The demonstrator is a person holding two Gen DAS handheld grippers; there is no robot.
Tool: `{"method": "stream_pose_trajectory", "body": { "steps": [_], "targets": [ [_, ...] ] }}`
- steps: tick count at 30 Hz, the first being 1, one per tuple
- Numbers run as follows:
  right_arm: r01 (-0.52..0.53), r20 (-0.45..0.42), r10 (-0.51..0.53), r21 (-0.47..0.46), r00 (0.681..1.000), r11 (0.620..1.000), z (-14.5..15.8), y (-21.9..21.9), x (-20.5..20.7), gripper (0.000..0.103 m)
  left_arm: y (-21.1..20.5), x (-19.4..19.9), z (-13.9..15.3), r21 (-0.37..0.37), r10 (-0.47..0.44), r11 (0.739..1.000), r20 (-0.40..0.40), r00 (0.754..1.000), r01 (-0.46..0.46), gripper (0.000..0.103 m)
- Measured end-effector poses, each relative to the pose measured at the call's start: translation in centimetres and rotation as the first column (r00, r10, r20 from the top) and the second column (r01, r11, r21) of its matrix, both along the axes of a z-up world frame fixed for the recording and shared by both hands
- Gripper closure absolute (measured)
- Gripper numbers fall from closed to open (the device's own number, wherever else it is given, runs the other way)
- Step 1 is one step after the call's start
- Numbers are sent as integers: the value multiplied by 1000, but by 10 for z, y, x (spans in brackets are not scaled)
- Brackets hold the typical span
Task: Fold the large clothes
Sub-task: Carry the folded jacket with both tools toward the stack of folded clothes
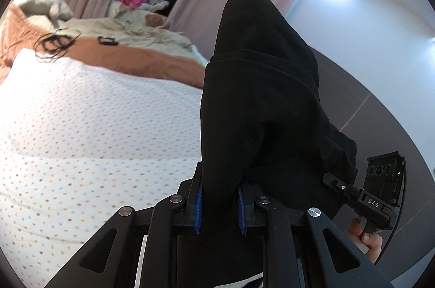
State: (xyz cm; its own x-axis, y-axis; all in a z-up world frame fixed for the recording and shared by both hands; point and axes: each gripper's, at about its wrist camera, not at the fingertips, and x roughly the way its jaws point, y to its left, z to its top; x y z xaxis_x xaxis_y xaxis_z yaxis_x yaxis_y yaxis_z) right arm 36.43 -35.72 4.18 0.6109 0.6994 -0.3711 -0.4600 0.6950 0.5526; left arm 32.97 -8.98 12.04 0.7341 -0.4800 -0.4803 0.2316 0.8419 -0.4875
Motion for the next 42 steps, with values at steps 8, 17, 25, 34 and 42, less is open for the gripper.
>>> {"method": "stream_pose_trajectory", "body": {
  "steps": [8, 17, 25, 34, 42],
  "targets": [
    [85, 70, -83, -24, 994, 996, 36, -69, -26, 92, -71, -12, 33, 4, -94, 996, 53, 994, 94, 83],
    [213, 137, -206, -39, 969, 976, 72, -156, -55, 92, -160, -13, 60, 2, -231, 973, 90, 969, 231, 83],
    [326, 173, -313, -54, 934, 944, 93, -220, -82, 92, -232, -4, 67, 2, -333, 942, 101, 938, 334, 83],
    [440, 194, -420, -74, 886, 895, 103, -275, -98, 92, -298, 6, 69, -8, -440, 896, 99, 892, 443, 83],
    [497, 180, -477, -89, 860, 863, 97, -309, -79, 92, -348, 24, 55, -30, -482, 875, 44, 875, 483, 83]
  ]
}}
